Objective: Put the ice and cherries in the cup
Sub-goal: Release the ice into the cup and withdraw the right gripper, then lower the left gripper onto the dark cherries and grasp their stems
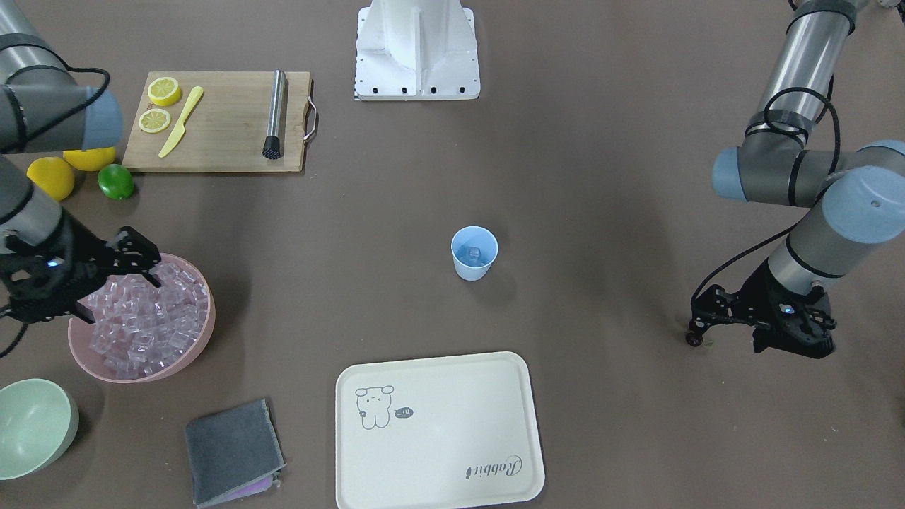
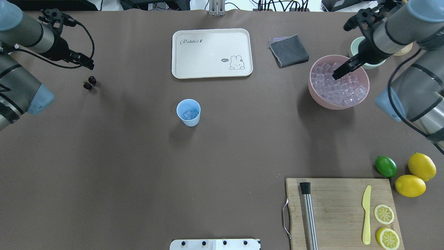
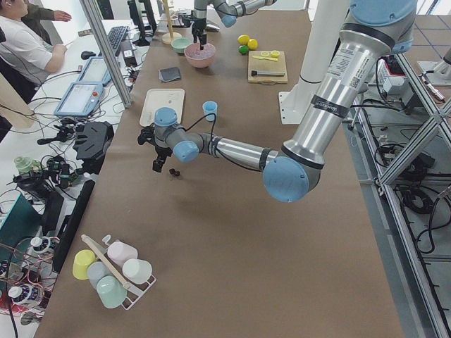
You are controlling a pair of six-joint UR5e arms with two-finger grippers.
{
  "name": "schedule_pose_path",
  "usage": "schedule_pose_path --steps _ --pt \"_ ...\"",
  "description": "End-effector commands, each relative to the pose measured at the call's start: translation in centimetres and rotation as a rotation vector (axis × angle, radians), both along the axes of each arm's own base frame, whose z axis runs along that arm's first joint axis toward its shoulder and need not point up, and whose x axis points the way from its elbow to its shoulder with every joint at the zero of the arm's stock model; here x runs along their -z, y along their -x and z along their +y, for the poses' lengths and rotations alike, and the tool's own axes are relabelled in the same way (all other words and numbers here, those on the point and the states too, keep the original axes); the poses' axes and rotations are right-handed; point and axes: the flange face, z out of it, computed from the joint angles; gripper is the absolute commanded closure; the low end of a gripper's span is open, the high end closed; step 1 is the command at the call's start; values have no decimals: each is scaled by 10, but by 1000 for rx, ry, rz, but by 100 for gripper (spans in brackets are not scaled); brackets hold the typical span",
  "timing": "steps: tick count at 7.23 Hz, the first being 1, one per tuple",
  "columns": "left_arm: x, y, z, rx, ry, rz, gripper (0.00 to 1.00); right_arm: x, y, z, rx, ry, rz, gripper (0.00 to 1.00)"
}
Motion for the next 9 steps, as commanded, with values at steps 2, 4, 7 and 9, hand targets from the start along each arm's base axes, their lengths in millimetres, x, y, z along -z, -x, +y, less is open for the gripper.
schedule_pose_path --steps 2,4,7,9 --pt "-8 -27 8 -4 -11 -10 3 -41 -88 24 2 -4 -29 2" --pt "-21 -35 9 -14 -8 -14 3 -84 -134 39 42 -53 9 2" --pt "-35 -59 18 -2 -5 -55 23 -94 -156 43 45 -62 1 2" --pt "-36 -66 24 -15 0 -47 38 -93 -156 41 41 -66 7 2"
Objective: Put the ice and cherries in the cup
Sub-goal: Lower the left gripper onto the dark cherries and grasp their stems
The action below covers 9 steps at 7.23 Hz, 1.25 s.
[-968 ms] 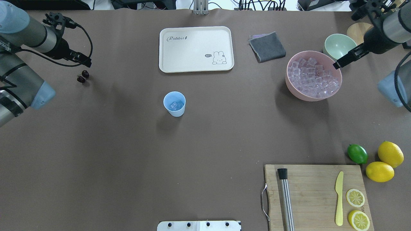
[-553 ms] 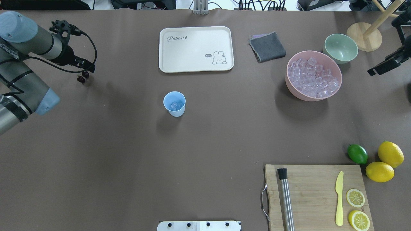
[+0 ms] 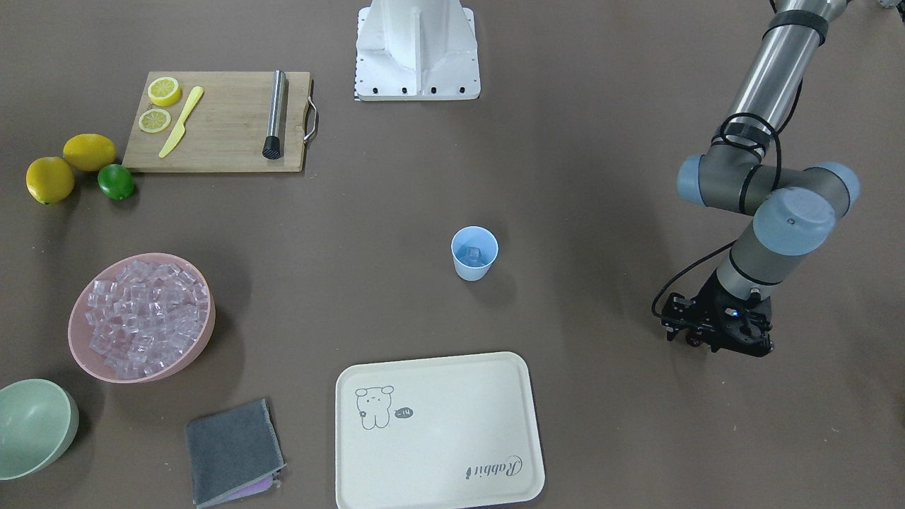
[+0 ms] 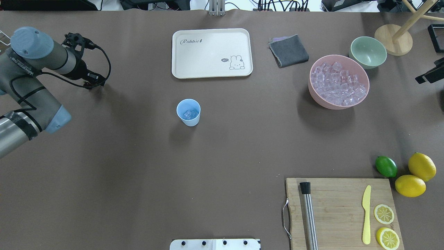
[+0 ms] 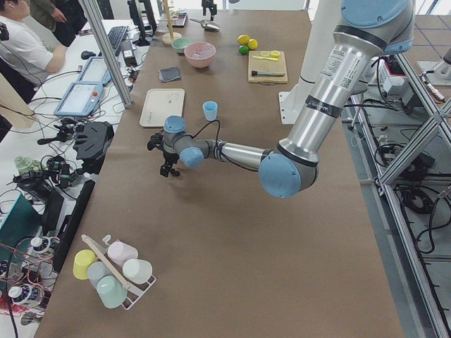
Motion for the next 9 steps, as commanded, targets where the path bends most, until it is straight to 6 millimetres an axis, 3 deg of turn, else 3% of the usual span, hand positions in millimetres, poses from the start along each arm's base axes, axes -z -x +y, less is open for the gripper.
schedule_pose_path --steps 1,2,4,5,7,8,9 --pt "2 1 1 2 1 10 59 -1 -1 0 -2 -3 4 2" --pt "11 5 -3 19 -2 23 79 1 -1 0 -4 -5 2 2" --pt "35 11 -4 70 69 99 100 2 -1 1 -4 -8 1 2" --pt "55 18 -4 89 102 153 100 0 -1 0 -7 -5 4 2" --pt "145 7 -18 129 175 307 100 0 -1 0 -7 -3 3 2" --pt "193 2 -14 144 224 394 100 2 -1 -1 -10 -4 3 2" --pt "234 8 4 139 274 468 100 1 0 -1 -11 -1 4 2"
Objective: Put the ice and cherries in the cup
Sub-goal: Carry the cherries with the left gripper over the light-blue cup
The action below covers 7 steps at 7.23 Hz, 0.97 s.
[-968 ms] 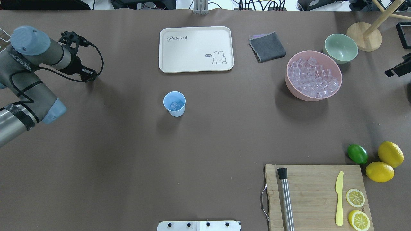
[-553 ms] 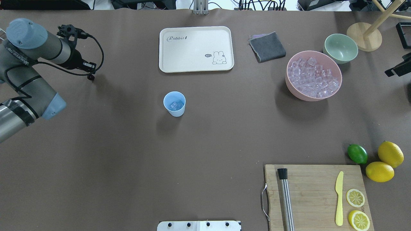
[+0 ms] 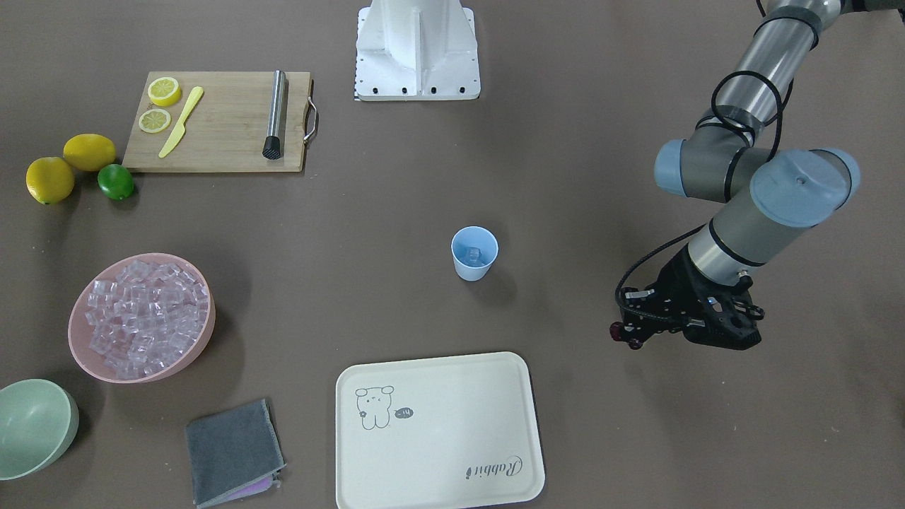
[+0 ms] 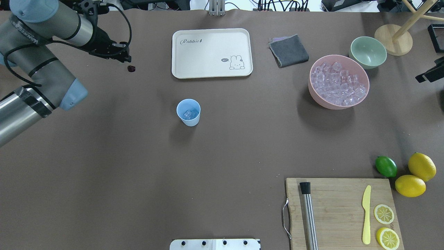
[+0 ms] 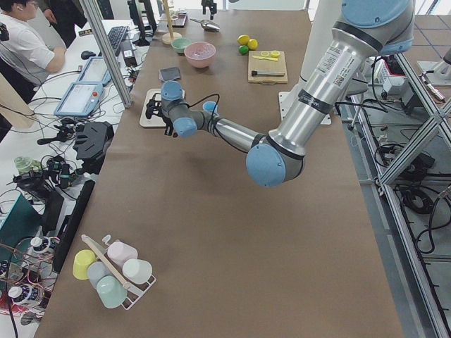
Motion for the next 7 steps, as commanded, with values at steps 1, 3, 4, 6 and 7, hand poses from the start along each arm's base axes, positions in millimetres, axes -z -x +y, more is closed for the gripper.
schedule_pose_path --steps 1,3,4,6,7 --pt "98 0 35 0 84 139 100 0 1 -2 -2 4 1 2" --pt "157 -51 70 -24 135 183 100 -7 2 -6 -3 18 9 2" --pt "156 -80 86 -21 120 166 100 -11 2 -6 1 20 12 2" --pt "124 -96 97 -25 105 119 100 -25 -4 -5 -4 37 17 2" --pt "121 -101 100 -33 100 111 100 -26 -5 -4 -4 39 18 2"
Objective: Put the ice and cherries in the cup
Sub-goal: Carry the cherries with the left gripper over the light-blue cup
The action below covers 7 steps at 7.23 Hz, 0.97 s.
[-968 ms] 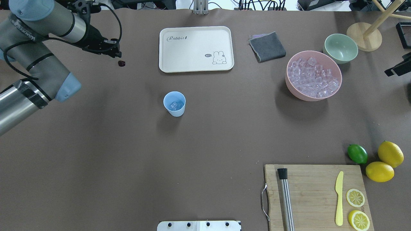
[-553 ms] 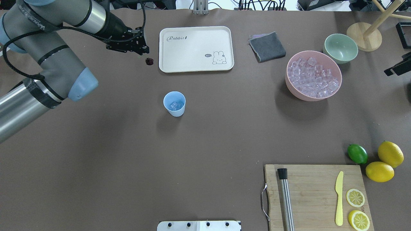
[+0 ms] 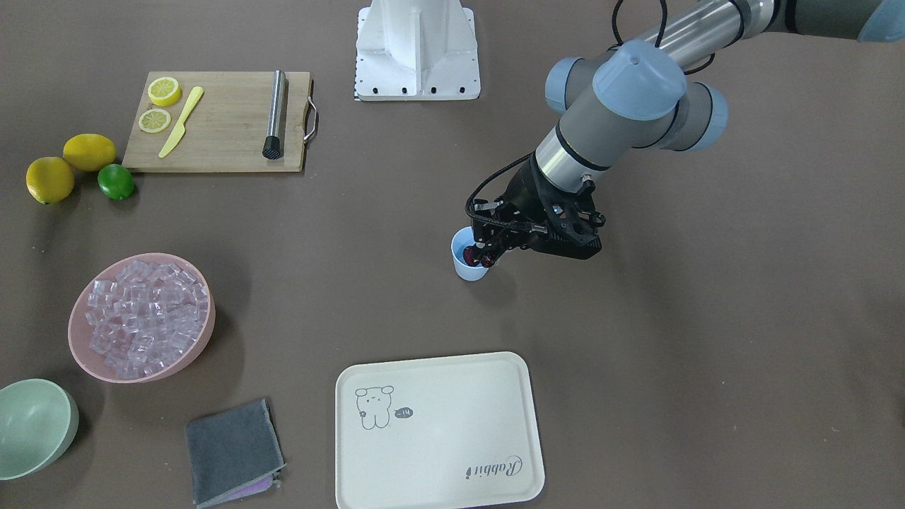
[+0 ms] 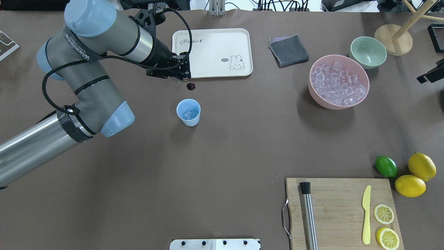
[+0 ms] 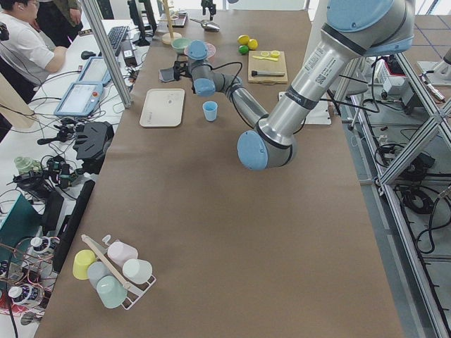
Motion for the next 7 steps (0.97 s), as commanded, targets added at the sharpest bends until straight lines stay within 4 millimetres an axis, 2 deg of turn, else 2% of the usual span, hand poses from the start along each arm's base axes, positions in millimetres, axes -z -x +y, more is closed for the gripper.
schedule_pose_path --steps 1,5,6,7 --pt "-18 -8 8 -12 -1 -24 100 -7 -7 2 -8 11 -1 2" --pt "-21 -20 23 -22 -1 -28 100 -2 -6 -1 -13 3 2 2" --pt "-23 -31 30 -19 -7 -36 79 -2 -6 -1 -12 2 2 2" --pt "-25 -40 38 -25 -9 -42 47 -2 -6 -1 -13 3 2 2"
